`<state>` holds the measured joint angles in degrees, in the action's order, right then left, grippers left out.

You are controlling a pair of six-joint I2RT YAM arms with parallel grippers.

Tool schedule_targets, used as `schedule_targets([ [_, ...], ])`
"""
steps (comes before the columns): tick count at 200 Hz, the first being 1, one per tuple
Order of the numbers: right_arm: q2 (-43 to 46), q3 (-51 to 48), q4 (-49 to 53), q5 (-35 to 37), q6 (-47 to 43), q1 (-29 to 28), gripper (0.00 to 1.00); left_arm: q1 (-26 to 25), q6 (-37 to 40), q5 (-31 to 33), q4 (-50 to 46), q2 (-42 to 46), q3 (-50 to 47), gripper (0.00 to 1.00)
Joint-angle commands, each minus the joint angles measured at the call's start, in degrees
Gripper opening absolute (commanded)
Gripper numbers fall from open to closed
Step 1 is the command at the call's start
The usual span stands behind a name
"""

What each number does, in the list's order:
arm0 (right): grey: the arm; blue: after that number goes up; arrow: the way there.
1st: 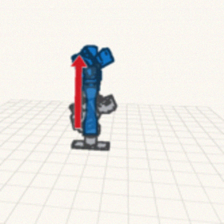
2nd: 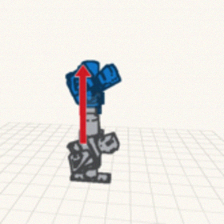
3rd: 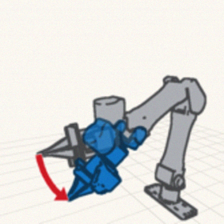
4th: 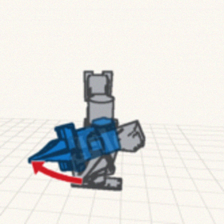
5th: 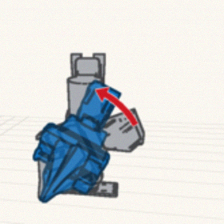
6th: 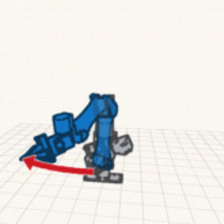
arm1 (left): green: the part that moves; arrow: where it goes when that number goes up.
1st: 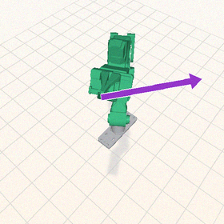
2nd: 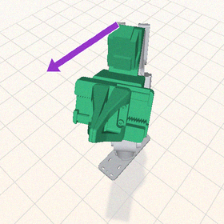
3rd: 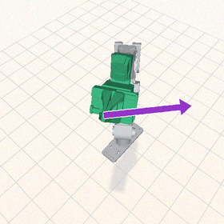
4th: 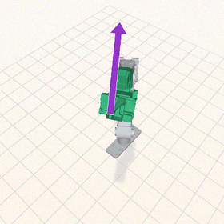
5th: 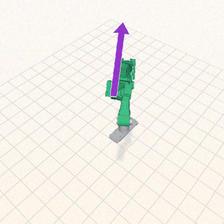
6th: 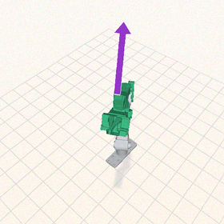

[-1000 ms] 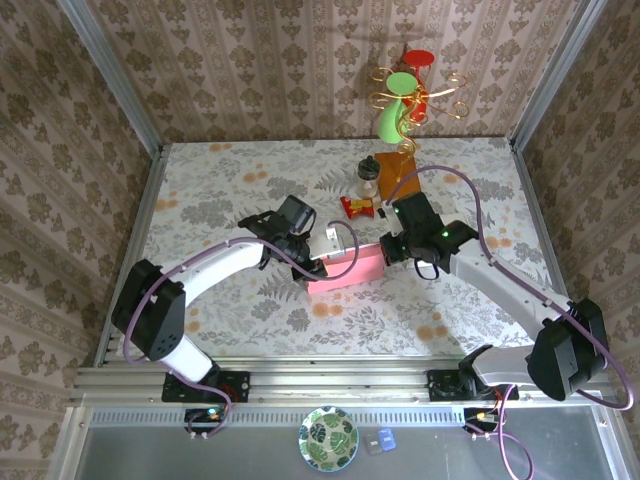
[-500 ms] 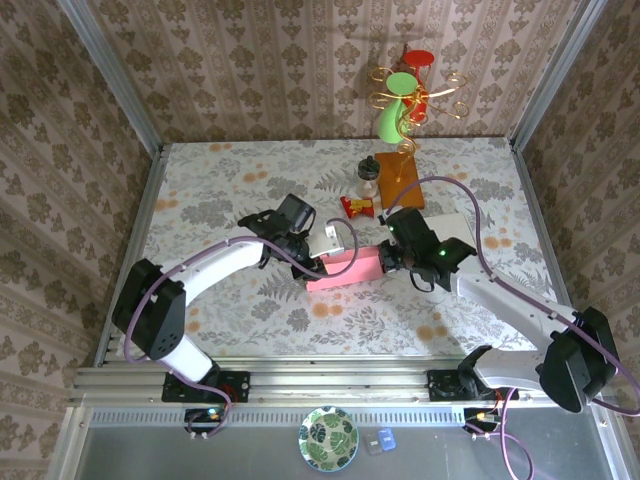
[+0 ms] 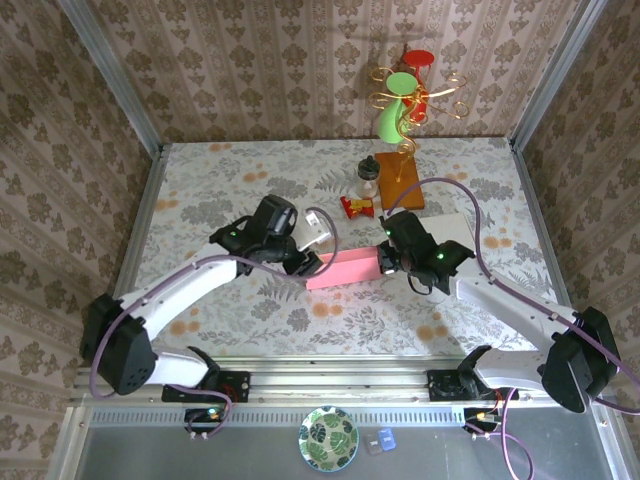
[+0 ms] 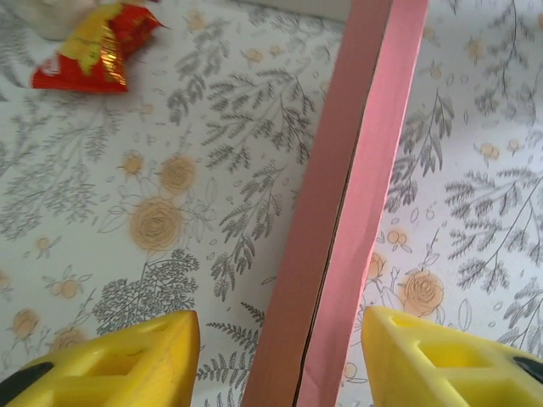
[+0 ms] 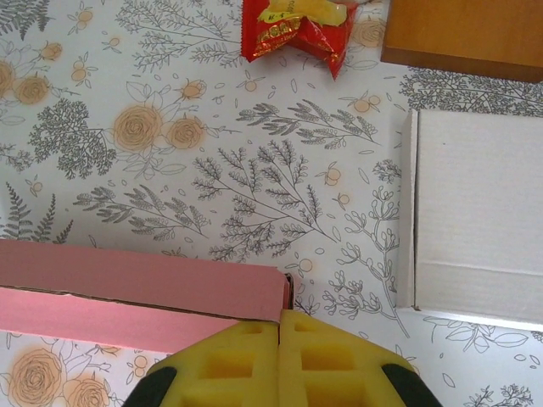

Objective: Fold the paper box

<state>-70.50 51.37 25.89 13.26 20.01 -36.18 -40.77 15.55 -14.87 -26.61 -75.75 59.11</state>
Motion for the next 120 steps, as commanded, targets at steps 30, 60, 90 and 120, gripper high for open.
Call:
schedule_targets([
  [30,-1.56,2.33,4.50,2.43,2.34,-0.64,0.00,3.65,-22.74,3.19,-12.19,2.77,4.30,0.31],
  [60,-1.66,2.75,4.58,2.38,2.74,-0.82,0.00,3.99,-27.37,-0.32,-20.05,-0.19,7.97,0.23],
  [90,-1.66,2.68,4.61,2.30,3.02,-0.99,0.00,2.81,-28.61,1.12,-21.09,-0.41,8.93,0.23],
  [120,-1.65,2.68,4.60,2.29,3.31,-0.99,0.00,2.08,-27.34,1.42,-22.54,-2.87,10.94,0.23],
])
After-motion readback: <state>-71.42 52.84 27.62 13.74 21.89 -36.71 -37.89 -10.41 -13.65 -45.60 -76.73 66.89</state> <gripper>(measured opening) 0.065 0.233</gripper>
